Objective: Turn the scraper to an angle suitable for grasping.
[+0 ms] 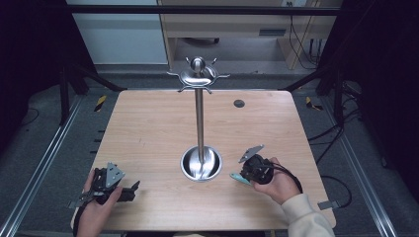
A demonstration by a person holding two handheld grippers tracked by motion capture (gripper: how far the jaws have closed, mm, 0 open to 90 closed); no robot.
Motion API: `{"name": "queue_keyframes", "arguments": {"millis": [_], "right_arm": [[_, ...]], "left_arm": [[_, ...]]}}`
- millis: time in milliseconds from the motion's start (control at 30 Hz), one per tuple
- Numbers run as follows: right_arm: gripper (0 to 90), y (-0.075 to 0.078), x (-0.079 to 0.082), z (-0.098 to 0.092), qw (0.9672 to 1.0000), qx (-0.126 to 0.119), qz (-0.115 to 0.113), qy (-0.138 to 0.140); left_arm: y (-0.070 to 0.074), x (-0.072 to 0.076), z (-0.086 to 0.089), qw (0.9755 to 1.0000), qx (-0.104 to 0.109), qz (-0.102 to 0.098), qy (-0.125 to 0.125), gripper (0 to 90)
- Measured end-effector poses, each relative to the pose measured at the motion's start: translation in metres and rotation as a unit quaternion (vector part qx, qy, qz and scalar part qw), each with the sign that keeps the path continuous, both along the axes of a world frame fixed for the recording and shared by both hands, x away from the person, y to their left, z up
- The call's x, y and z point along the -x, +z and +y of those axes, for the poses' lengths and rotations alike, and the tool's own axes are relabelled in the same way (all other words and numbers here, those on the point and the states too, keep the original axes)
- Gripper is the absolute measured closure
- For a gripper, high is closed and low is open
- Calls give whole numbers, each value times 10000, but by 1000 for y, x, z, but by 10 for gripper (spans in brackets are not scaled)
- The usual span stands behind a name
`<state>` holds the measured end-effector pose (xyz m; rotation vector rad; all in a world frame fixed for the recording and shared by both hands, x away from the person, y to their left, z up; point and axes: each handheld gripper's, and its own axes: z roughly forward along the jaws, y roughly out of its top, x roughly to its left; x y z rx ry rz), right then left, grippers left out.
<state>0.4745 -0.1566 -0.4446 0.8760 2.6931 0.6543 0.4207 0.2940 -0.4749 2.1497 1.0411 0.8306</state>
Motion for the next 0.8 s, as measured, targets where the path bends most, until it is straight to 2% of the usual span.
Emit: {"name": "queue_keyframes", "arguments": {"millis": [67, 100, 133, 167, 300, 467, 500, 800], "right_arm": [[848, 1, -2, 2, 10000, 73, 57, 20], [829, 2, -6, 4, 9994, 292, 158, 103], [829, 2, -6, 4, 9994, 292, 158, 103], [797, 3, -10, 8, 9985, 428, 288, 175], [747, -2, -18, 13, 9963, 642, 501, 287], [711, -8, -23, 18, 9939, 748, 693, 409], [690, -10, -24, 20, 9927, 815, 777, 443], [672, -14, -29, 27, 9882, 1068, 975, 502]], "left_arm": [[0, 0, 0, 10000, -1, -3, -10, 32], [0, 0, 0, 10000, -5, 6, -24, 32], [0, 0, 0, 10000, -5, 6, -24, 32], [0, 1, 0, 10000, 8, 7, -21, 32], [0, 1, 0, 10000, 14, -3, -6, 32], [0, 0, 0, 10000, -9, 6, 5, 32], [0, 0, 0, 10000, -2, 2, 4, 32], [0, 0, 0, 10000, -9, 14, -26, 32]]}}
